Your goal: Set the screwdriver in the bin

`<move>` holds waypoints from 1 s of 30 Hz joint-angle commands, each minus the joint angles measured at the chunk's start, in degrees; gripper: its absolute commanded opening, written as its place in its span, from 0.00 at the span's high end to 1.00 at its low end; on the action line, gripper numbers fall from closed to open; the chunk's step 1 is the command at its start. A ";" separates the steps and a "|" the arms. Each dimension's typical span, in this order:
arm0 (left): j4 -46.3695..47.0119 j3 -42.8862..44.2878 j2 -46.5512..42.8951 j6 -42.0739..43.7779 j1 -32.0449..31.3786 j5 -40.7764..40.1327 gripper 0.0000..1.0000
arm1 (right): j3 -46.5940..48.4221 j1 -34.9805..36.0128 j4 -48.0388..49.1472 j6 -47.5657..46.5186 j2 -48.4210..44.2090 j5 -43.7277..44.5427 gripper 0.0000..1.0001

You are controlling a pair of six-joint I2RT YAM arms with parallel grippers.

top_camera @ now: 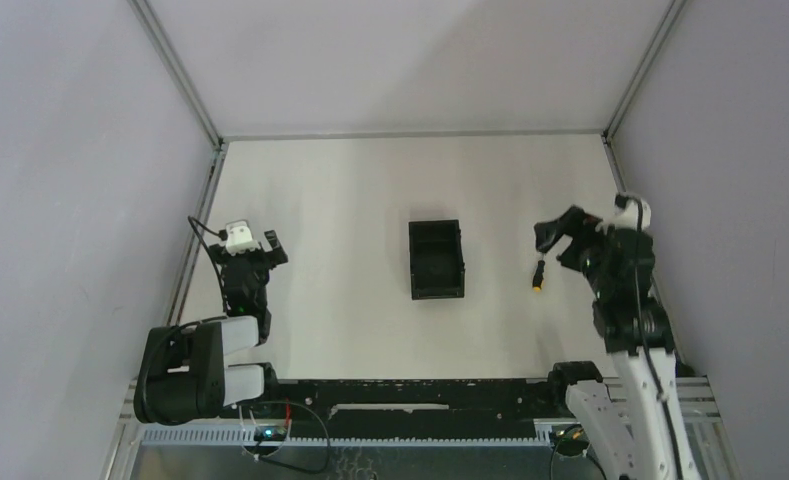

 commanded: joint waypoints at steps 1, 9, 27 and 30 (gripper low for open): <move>2.26 2.39 -0.05 1.04 -0.28 -0.17 0.00 | 14.45 -0.16 -11.27 -5.72 19.94 8.12 0.04; 2.26 2.40 -0.12 1.01 -0.29 -0.27 0.00 | 21.72 -2.59 -17.70 -7.41 47.90 10.92 0.05; 2.25 2.40 -0.05 1.01 -0.30 -0.27 0.00 | 21.91 -4.44 -10.89 -12.52 74.58 7.44 0.81; 2.25 2.39 -0.05 1.01 -0.28 -0.21 0.00 | 23.57 -4.44 -13.44 -13.34 72.09 7.56 1.00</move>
